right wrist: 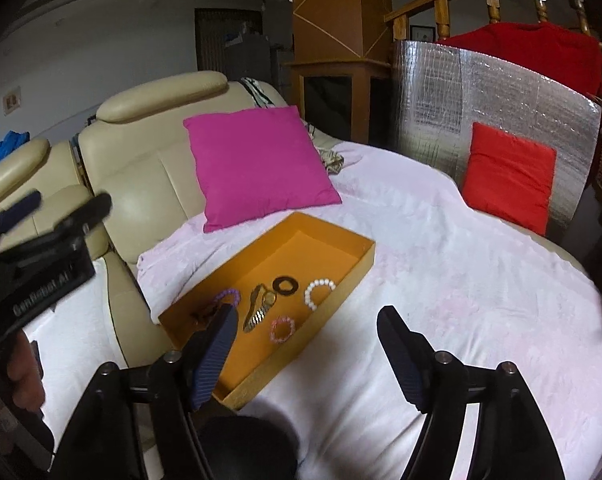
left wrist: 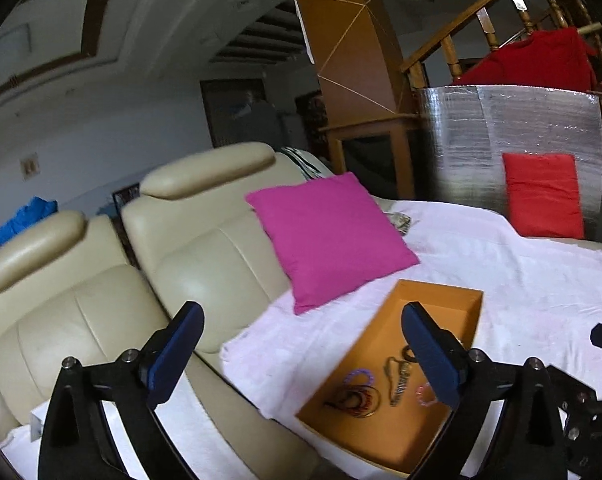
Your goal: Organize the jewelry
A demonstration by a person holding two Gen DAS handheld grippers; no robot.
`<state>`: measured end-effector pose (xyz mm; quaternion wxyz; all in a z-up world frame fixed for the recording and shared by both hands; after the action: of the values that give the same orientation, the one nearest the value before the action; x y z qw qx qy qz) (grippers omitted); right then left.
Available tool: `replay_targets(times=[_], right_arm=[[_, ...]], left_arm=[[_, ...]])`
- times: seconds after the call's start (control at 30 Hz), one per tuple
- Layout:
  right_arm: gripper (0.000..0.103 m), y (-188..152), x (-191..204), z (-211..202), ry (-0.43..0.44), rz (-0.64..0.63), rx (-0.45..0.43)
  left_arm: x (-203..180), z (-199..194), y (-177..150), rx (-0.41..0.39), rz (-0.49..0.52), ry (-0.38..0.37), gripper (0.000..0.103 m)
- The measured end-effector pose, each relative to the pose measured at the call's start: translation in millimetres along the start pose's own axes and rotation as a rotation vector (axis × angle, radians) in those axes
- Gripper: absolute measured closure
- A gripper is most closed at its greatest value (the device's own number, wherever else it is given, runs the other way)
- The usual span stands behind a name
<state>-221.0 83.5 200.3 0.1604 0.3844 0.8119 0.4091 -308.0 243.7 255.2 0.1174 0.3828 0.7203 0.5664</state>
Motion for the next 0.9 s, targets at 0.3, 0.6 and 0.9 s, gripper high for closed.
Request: replay_targets(times=[0.3,0.6,0.9], right_arm=[[0.027,-9,14,1,-0.026,0.012,0.02],[0.027,-12,21,7,-0.055,0.05,0.031],[0.027,-8,31,14,-0.058,0.038,0.034]], left_arm=[[18,-7,0,0.007,-0.036,-0.028,0.003],[26,-3,-2,0.011,-0.076,-0.022,0.003],[27,2,-5,0.025,-0.077,-0.033,0.003]])
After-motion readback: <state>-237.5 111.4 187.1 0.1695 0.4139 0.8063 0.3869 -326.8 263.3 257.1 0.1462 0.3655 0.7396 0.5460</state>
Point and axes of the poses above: each gripper's, at about its wrist camera, not at the fingertips, and z roughly the way its jaws point, x to its left, y to its top, the point moved 4 cm from there along z, roughly the way its jaws point, and after that the axes turned 3 degrees about z, right-handed, at the moved point
